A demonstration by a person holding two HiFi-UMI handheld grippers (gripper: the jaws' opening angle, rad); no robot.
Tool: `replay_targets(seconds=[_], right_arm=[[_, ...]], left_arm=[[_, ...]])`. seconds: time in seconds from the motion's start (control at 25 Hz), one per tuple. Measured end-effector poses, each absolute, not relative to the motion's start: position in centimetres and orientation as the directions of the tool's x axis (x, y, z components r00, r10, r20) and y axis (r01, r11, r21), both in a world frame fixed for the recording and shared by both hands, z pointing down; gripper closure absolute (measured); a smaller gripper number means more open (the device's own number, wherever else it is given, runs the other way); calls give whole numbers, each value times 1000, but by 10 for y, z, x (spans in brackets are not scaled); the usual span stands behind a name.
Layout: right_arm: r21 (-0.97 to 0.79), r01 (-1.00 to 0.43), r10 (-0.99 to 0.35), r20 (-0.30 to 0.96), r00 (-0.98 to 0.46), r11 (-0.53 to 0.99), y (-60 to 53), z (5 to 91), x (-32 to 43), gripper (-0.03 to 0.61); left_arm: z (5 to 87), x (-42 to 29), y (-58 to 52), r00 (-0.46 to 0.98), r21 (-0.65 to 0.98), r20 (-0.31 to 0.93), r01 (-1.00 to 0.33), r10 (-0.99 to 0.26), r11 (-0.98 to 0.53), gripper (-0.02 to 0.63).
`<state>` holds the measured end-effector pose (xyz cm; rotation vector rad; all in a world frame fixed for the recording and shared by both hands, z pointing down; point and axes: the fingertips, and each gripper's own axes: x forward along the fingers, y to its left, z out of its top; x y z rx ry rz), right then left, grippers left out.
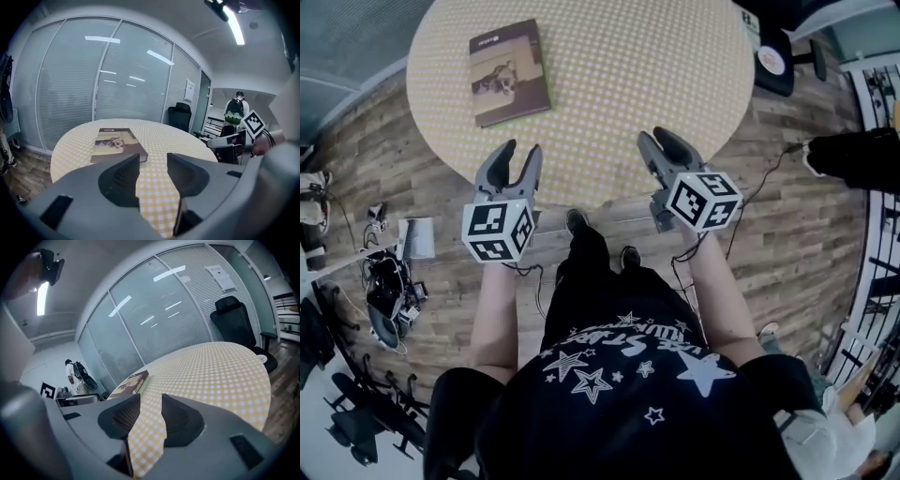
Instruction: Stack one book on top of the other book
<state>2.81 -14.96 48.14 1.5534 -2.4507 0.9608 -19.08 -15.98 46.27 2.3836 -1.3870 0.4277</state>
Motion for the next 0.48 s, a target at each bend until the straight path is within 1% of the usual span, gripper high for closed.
replay_targets(seconds=[0.24,0.48], right_arm=[[-502,-807,-802,316,-507,312,-102,461,67,462],[-482,-794,-815,241,-527,371,-57,429,107,489]], left_arm=[[431,-134,-112,483,126,372,-872,-793,-472,431],[404,-74,-59,502,109,306,-863,-809,-494,495]])
